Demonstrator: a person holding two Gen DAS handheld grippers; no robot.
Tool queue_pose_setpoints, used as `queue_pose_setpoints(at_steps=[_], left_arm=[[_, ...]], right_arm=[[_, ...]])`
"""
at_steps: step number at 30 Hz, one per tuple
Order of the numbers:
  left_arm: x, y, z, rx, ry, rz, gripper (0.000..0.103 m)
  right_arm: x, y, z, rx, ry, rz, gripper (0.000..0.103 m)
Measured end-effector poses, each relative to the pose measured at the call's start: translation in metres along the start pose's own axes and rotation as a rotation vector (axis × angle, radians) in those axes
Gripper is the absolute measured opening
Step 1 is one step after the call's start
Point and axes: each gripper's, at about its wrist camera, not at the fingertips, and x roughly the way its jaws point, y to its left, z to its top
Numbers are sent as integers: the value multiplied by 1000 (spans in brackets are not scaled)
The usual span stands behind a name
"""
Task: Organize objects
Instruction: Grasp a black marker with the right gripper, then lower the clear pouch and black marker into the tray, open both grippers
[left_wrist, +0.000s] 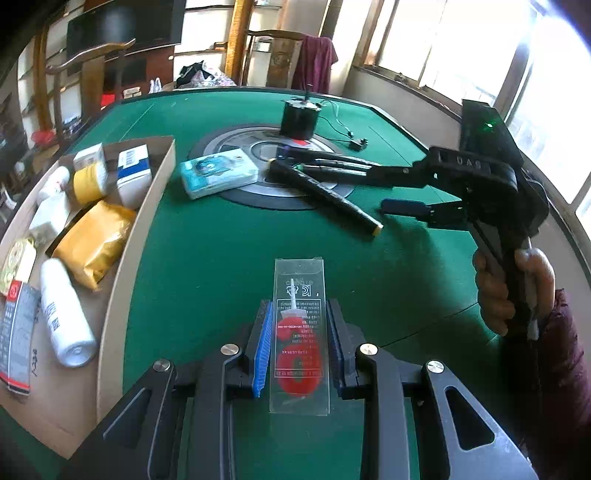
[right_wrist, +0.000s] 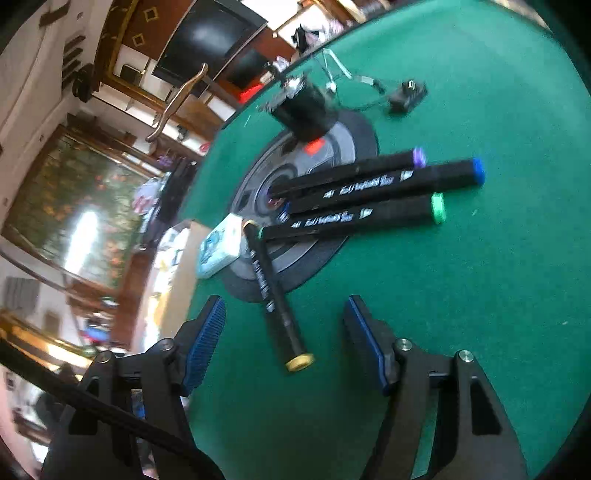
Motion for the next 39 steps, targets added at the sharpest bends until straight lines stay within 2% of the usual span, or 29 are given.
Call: queue_pose_setpoints(at_steps=[3,6,9,10,15,17,19,20,22,23,26,31,37,39], left_arm=[[1,3,-1,-16,-3,-9,23],[-1,5,-2,-21,-5,-19,23],[-7,5,-5,-14,-12,-19,23],[-9,6,-5,-16,-13,-23,23],[-24,16,-11,-32,-27,-33,23],[-33,22,-14,-42,-44,-33,24],[-41,28,-16,-51,-55,-34,24],[-46,33,-17,-61,-61,-36,24],[-53,40,-19,-76,-75,-39,24],[-57,45,-20,-85,-84,-36,24],[-67,57,-24,-107,-103,-28,24],[-83,81,-32,-156,-134,-21,24],[-94,110,-38,-212,-164,11,24],[-99,122,-38,-229,-169,43,24]], right_arm=[[-7,15,-5,-68,-67,-128,66],[-6,34,-7,-141,-79,-180,66],[8,60,-13,-241,-63,-253,66],[17,69,-15,-277,-57,-308,66],[55,82,-15,-336,-6,-429,65],[69,85,-14,-353,-4,-499,59],[76,92,-13,-383,-11,-537,30],[78,94,-12,-387,-11,-563,21],[78,95,-12,-365,-5,-556,13],[78,95,-13,-353,-2,-549,12],[72,90,-15,-292,-2,-512,12],[51,85,-25,-185,-15,-402,12],[33,103,-41,-144,-24,-290,12],[28,116,-47,-149,-21,-246,12]])
